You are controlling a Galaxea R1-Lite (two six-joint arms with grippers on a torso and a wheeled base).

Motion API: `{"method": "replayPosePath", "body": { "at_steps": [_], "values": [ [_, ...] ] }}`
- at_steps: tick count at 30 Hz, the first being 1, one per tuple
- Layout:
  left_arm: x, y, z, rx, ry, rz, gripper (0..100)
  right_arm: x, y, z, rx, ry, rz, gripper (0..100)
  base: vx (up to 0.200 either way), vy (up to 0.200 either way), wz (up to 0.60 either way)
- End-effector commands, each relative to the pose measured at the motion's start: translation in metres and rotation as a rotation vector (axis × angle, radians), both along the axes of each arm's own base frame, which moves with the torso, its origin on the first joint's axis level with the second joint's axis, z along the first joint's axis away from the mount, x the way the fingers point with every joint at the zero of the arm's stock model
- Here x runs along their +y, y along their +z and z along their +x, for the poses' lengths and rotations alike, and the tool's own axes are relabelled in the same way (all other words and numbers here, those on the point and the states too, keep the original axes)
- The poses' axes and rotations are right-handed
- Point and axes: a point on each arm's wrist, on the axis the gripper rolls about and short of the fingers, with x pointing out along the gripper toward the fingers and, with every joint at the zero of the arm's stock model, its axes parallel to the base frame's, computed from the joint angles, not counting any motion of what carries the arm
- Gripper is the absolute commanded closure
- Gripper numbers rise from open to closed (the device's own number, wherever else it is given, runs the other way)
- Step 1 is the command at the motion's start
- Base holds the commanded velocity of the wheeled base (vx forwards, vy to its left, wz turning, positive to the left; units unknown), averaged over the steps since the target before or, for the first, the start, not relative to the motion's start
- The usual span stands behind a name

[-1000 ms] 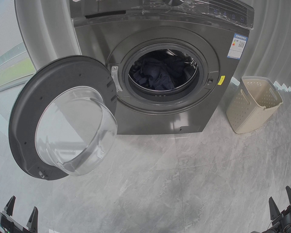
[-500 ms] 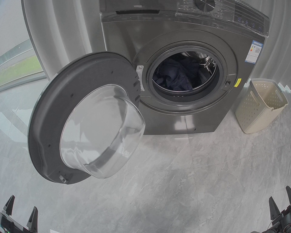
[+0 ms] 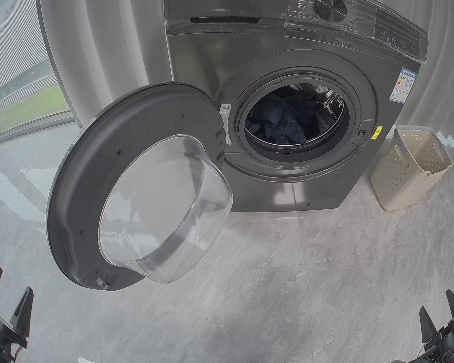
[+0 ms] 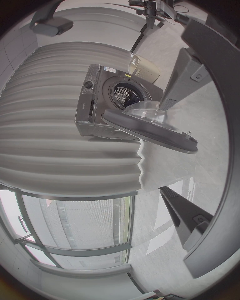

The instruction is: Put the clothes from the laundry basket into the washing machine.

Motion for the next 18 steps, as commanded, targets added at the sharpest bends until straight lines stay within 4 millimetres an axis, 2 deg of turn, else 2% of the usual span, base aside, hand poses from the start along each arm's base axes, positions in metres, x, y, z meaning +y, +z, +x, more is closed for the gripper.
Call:
{"method": "replayPosePath", "body": {
  "at_steps": [1, 4, 8, 15, 18],
  "values": [
    [-0.009, 0.050, 0.086, 0.171, -0.127, 0.014, 0, 0.000, -0.005, 0.000, 0.004, 0.000, 0.000, 0, 0.000, 0.000, 0.00],
    [-0.012, 0.060, 0.109, 0.166, -0.185, 0.016, 0, 0.000, -0.005, 0.000, 0.004, 0.000, 0.000, 0, 0.000, 0.000, 0.00],
    [-0.015, 0.066, 0.125, 0.165, -0.245, 0.021, 0, 0.000, -0.005, 0.000, 0.004, 0.000, 0.000, 0, 0.000, 0.000, 0.00],
    [-0.022, 0.075, 0.127, 0.142, -0.364, 0.041, 0, 0.000, -0.005, 0.000, 0.004, 0.000, 0.000, 0, 0.000, 0.000, 0.00],
    [-0.039, 0.079, 0.118, 0.112, -0.521, 0.049, 0, 0.000, -0.005, 0.000, 0.004, 0.000, 0.000, 0, 0.000, 0.000, 0.00]
  ]
}}
